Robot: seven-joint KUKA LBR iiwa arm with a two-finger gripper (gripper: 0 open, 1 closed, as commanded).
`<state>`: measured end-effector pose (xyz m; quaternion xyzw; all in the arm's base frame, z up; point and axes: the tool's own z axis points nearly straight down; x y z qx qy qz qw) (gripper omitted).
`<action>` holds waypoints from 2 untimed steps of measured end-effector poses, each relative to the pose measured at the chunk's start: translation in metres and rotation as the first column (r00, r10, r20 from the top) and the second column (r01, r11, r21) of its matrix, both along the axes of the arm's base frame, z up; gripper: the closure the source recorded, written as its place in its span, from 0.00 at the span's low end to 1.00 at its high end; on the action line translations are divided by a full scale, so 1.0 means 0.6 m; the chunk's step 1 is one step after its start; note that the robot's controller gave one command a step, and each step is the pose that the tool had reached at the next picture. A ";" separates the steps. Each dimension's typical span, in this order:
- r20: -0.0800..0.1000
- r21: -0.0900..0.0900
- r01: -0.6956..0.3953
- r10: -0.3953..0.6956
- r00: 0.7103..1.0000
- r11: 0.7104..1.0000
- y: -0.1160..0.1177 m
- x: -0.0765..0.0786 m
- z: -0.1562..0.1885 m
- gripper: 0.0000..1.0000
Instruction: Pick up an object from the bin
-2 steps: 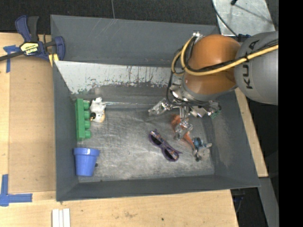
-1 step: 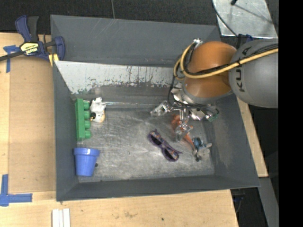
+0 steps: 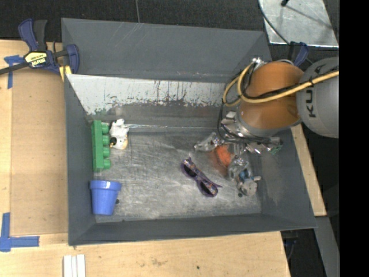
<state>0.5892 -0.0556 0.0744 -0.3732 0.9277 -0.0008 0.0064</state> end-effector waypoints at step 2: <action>-0.007 -0.002 -0.054 0.054 0.999 0.999 0.075 0.061 0.003 0.00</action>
Offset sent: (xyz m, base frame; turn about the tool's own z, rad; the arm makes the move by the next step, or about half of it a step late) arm 0.0000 0.0000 0.0000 0.0000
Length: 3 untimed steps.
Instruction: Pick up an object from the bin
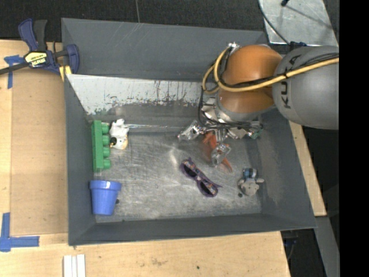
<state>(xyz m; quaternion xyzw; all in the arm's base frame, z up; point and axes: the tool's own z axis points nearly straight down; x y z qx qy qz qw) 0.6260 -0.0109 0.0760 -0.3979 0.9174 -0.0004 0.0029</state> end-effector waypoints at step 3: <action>-0.050 -0.007 -0.136 0.136 0.989 0.991 -0.023 -0.032 -0.010 1.00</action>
Offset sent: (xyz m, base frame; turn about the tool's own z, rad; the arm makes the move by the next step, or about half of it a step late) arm -0.0435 -0.0735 0.0101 -0.1051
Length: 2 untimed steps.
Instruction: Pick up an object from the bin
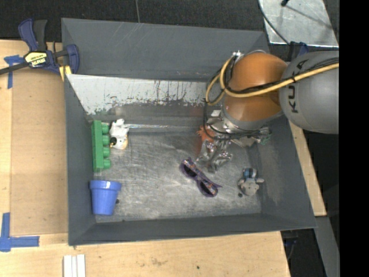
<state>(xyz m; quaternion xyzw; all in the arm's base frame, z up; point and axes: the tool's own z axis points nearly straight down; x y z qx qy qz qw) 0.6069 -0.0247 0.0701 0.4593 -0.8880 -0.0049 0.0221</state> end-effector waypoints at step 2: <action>0.055 0.019 0.001 -0.002 0.998 1.000 0.014 0.018 0.010 1.00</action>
Offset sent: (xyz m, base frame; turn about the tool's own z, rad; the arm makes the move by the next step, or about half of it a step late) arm 0.0000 0.0000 0.0000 0.0000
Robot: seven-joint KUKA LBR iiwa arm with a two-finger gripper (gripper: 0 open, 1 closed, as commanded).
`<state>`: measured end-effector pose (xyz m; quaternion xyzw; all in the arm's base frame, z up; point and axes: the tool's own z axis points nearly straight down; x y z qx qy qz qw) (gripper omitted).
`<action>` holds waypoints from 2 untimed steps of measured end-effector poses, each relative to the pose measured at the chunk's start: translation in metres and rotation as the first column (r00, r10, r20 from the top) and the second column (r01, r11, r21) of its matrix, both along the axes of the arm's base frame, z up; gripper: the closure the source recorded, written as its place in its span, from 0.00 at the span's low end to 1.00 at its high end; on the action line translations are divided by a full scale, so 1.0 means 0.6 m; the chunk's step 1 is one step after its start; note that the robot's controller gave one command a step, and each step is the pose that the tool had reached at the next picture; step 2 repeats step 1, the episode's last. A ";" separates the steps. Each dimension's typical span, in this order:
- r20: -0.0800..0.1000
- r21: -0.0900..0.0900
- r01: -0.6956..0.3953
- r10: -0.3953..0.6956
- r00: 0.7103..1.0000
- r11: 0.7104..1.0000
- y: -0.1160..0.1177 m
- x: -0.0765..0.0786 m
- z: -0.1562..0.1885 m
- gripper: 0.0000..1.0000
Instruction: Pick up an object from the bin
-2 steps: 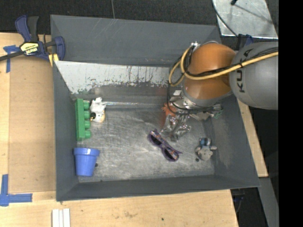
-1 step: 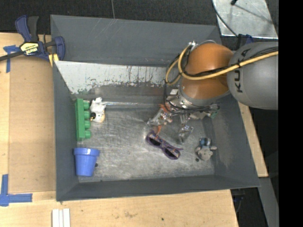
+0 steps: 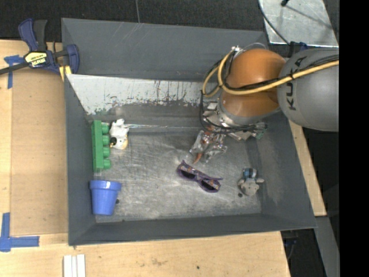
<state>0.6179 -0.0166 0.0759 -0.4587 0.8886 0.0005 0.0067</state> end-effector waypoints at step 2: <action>-0.004 -0.005 0.002 -0.002 1.000 1.000 -0.005 -0.002 -0.004 0.00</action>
Offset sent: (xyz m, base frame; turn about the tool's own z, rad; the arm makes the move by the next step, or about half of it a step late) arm 0.0000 0.0000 0.0000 0.0000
